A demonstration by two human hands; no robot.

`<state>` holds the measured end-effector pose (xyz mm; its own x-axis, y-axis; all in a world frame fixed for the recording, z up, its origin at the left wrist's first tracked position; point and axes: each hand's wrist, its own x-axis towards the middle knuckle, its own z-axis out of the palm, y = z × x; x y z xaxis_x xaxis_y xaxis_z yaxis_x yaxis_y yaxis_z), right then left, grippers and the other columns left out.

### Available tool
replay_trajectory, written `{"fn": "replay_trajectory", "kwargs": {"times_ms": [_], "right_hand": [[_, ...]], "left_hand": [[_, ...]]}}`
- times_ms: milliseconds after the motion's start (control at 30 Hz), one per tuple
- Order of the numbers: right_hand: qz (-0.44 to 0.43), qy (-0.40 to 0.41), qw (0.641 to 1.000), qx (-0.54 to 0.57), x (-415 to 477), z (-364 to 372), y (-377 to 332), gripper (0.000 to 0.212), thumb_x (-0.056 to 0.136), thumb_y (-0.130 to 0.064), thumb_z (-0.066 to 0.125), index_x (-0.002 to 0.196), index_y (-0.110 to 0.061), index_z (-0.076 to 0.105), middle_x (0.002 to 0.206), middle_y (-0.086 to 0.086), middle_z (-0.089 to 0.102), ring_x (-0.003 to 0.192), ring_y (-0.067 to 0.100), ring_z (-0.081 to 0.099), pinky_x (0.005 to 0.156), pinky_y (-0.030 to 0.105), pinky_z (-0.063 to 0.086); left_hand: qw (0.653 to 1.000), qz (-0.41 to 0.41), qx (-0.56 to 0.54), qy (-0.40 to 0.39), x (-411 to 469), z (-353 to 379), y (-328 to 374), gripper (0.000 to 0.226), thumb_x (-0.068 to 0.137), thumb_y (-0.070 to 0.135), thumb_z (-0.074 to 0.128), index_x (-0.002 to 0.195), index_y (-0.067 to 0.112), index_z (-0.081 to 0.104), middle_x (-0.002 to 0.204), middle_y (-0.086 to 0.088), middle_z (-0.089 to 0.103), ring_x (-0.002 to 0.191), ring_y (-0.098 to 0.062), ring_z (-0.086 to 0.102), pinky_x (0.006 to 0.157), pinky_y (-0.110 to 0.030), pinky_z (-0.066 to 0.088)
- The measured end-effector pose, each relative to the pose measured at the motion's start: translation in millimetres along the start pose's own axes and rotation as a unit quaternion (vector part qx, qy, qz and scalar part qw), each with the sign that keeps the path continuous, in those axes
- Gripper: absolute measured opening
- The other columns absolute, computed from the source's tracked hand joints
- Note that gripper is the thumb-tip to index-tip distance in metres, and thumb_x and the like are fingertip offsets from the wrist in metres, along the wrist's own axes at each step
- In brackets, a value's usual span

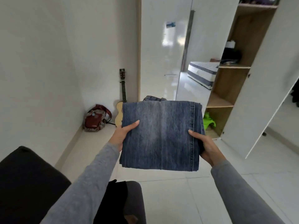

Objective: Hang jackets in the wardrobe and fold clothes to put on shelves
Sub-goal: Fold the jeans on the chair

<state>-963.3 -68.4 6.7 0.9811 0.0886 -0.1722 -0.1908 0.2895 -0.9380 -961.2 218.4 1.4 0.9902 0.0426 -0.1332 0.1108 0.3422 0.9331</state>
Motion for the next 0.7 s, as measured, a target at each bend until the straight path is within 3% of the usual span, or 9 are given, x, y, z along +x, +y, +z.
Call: {"fn": "replay_trajectory", "kwargs": {"times_ms": [67, 167, 233, 433, 700], "right_hand": [[-0.021, 0.014, 0.999, -0.022, 9.1, -24.9, -27.8, 0.019, 0.08, -0.007, 0.065, 0.099, -0.006, 0.063, 0.1, 0.012, 0.07, 0.086, 0.024, 0.068, 0.076, 0.035, 0.057], [-0.069, 0.052, 0.992, -0.091, 28.0, -88.6, -78.2, 0.038, 0.07, -0.013, 0.075, 0.105, -0.004, 0.065, 0.104, 0.013, 0.07, 0.091, 0.026, 0.068, 0.078, 0.036, 0.056], [-0.098, 0.09, 0.983, -0.126, 42.0, -126.2, -106.6, 0.04, 0.07, -0.014, 0.079, 0.107, -0.005, 0.065, 0.101, 0.009, 0.071, 0.092, 0.027, 0.068, 0.079, 0.038, 0.055], [-0.164, 0.207, 0.958, -0.108, 79.8, -237.3, -158.5, 0.024, 0.073, -0.009, 0.078, 0.092, -0.01, 0.063, 0.092, 0.005, 0.068, 0.081, 0.02, 0.065, 0.064, 0.029, 0.051], [-0.167, 0.28, 0.94, -0.098, 172.3, -354.2, -176.4, 0.039, 0.075, -0.014, 0.078, 0.109, -0.002, 0.062, 0.097, 0.007, 0.068, 0.084, 0.022, 0.066, 0.065, 0.029, 0.052]], "left_hand": [[1.0, 0.015, 0.013, -0.024, 18.0, 33.1, 7.0, 0.061, 0.068, 0.031, 0.082, 0.121, 0.008, 0.06, 0.115, -0.012, 0.067, 0.104, -0.03, 0.064, 0.093, -0.047, 0.05], [0.996, 0.039, 0.045, -0.066, 61.9, 114.6, 14.2, 0.059, 0.07, 0.033, 0.079, 0.122, 0.012, 0.058, 0.114, -0.009, 0.067, 0.104, -0.027, 0.064, 0.094, -0.046, 0.05], [0.993, 0.06, 0.056, -0.088, 90.3, 165.8, 16.4, 0.055, 0.073, 0.032, 0.077, 0.121, 0.015, 0.057, 0.115, -0.008, 0.066, 0.105, -0.026, 0.063, 0.094, -0.045, 0.049], [0.982, 0.096, 0.075, -0.147, 166.4, 310.0, -15.9, 0.049, 0.078, 0.035, 0.072, 0.12, 0.016, 0.057, 0.113, -0.001, 0.065, 0.101, -0.02, 0.064, 0.076, -0.03, 0.052], [0.98, 0.069, 0.074, -0.169, 287.7, 420.1, -85.2, 0.061, 0.077, 0.042, 0.072, 0.127, 0.014, 0.053, 0.121, -0.004, 0.062, 0.108, -0.024, 0.06, 0.098, -0.046, 0.046]]}}
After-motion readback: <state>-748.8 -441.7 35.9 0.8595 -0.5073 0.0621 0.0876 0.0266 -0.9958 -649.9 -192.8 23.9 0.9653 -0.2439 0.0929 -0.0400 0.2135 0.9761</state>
